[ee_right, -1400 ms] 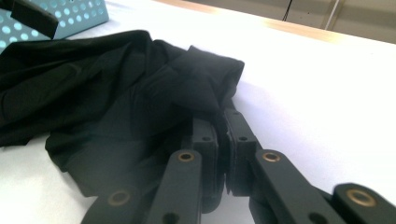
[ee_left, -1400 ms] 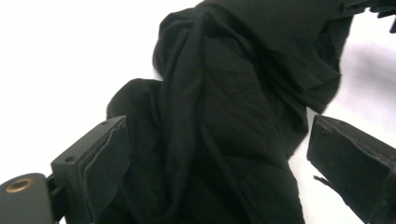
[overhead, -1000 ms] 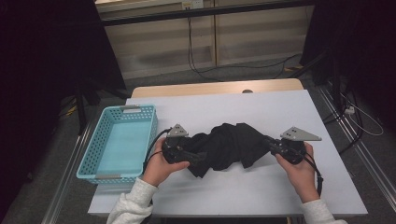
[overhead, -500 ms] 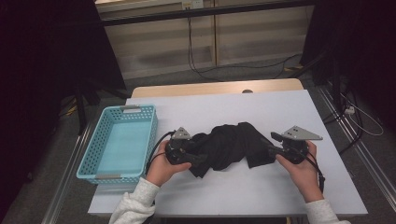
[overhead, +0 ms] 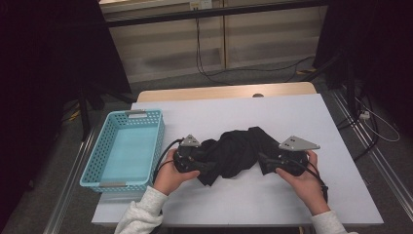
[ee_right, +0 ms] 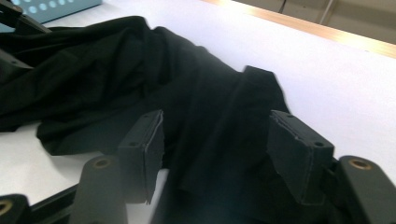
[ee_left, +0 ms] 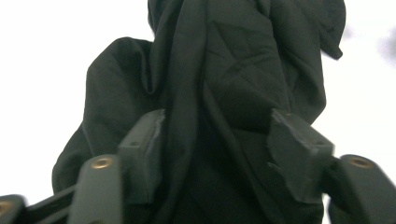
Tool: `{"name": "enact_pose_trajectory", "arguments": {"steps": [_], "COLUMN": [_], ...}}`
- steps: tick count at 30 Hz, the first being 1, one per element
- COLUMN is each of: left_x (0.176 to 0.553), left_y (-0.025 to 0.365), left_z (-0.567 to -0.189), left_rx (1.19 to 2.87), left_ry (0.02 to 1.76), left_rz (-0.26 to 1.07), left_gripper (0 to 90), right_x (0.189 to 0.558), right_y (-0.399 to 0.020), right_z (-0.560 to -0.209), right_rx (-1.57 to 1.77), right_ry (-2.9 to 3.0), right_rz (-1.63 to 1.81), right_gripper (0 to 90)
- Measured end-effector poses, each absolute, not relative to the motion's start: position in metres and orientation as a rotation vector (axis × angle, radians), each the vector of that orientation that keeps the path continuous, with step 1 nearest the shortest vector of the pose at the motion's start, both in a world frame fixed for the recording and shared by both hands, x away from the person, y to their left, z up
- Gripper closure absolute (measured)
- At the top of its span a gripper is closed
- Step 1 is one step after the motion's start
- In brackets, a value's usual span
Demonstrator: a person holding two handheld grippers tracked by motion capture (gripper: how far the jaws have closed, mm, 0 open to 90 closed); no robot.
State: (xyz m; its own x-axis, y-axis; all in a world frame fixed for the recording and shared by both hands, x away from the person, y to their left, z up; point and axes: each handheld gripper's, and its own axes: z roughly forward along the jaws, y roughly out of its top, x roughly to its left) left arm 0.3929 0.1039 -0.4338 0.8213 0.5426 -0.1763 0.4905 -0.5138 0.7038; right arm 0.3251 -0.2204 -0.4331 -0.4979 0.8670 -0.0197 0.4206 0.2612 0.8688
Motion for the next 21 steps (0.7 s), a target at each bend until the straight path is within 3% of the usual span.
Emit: {"name": "enact_pose_trajectory", "arguments": {"steps": [9, 21], "left_x": [0.396, 0.401], "left_y": [0.11, 0.135], "left_z": [-0.443, -0.414], "left_rx": [2.219, 2.013], "left_ry": [0.84, 0.921], "left_rz": [0.057, 0.186], "left_gripper": [86.6, 88.6], "right_x": [0.325, 0.329], "right_y": [-0.196, -0.15], "right_z": [-0.436, -0.448], "right_rx": [1.085, 0.948], "right_ry": [2.081, 2.259], "right_rz": [1.214, 1.271], "right_gripper": [37.4, 35.8]}}
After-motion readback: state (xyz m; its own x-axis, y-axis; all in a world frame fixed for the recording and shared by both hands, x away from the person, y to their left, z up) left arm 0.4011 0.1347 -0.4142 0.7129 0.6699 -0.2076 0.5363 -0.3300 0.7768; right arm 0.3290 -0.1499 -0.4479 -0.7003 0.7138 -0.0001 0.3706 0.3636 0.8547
